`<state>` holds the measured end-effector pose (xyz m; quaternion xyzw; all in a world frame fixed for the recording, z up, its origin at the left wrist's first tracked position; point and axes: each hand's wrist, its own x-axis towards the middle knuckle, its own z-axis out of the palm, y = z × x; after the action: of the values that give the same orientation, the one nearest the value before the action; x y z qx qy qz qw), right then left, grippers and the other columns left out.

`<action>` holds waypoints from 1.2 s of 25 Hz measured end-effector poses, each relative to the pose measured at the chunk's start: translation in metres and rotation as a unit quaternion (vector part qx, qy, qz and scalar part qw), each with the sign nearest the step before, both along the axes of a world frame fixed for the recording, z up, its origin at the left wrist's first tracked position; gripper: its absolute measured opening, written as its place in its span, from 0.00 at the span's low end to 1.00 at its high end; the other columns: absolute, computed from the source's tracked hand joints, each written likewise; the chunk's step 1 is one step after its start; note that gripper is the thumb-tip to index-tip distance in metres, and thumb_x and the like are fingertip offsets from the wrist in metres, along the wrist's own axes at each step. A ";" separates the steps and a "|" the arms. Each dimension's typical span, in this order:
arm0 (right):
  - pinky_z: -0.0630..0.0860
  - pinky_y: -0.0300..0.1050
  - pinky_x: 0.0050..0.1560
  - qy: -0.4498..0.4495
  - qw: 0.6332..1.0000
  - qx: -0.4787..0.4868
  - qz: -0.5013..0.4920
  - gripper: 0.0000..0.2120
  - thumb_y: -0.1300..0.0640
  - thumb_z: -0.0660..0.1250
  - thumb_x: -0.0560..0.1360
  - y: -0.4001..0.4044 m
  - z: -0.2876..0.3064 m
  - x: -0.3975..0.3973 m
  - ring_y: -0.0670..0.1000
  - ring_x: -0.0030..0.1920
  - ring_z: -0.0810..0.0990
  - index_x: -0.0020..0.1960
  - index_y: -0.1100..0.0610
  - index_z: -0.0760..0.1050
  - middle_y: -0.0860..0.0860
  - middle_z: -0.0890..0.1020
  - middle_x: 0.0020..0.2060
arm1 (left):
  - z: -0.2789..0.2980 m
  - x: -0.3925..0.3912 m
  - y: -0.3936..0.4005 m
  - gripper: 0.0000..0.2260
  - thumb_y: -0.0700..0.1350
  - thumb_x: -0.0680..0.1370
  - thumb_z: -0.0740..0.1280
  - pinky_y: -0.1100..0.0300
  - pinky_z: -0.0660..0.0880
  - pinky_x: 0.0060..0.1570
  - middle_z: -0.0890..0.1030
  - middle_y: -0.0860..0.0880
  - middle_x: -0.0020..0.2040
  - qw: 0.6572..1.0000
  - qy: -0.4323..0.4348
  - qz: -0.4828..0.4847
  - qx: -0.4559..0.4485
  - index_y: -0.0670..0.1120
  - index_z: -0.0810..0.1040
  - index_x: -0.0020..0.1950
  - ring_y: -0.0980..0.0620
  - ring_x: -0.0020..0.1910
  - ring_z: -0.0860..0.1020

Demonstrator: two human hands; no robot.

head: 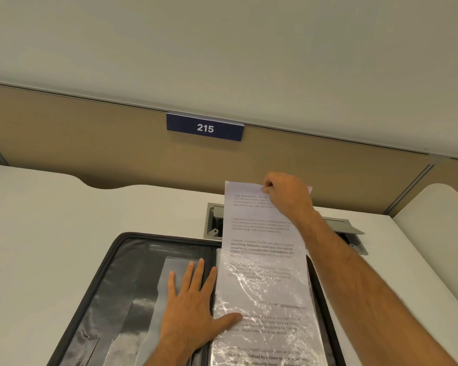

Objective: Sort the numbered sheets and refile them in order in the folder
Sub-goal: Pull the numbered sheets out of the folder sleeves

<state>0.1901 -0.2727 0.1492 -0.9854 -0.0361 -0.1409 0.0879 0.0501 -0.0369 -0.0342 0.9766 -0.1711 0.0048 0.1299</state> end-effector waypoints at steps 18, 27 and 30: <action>0.78 0.36 0.45 -0.078 0.973 0.139 0.165 0.06 0.61 0.76 0.73 0.019 0.147 -0.083 0.42 0.39 0.82 0.43 0.52 0.82 0.45 0.84 0.38 | 0.115 0.021 0.020 0.41 0.59 0.69 0.76 0.54 0.65 0.71 0.66 0.61 0.74 0.855 0.030 0.110 -0.507 0.58 0.61 0.78 0.59 0.71 0.66; 0.77 0.35 0.42 -0.004 0.958 0.225 0.180 0.06 0.60 0.78 0.71 0.045 0.164 -0.118 0.40 0.39 0.83 0.43 0.52 0.81 0.43 0.85 0.38 | 0.164 0.005 0.040 0.03 0.47 0.80 0.69 0.60 0.81 0.41 0.85 0.55 0.45 0.786 -0.049 0.106 -0.607 0.49 0.82 0.50 0.50 0.46 0.84; 0.78 0.40 0.51 -0.065 0.964 0.229 0.119 0.19 0.54 0.80 0.68 0.046 0.148 -0.121 0.43 0.49 0.81 0.56 0.53 0.79 0.43 0.82 0.50 | 0.171 -0.003 0.055 0.04 0.45 0.81 0.68 0.61 0.80 0.38 0.85 0.53 0.43 0.777 -0.075 0.145 -0.608 0.48 0.82 0.48 0.50 0.42 0.83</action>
<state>0.0694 -0.2271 0.2968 -0.9161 -0.1254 -0.1980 0.3252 0.0473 0.0184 0.1364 0.7040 0.0018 0.2002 0.6814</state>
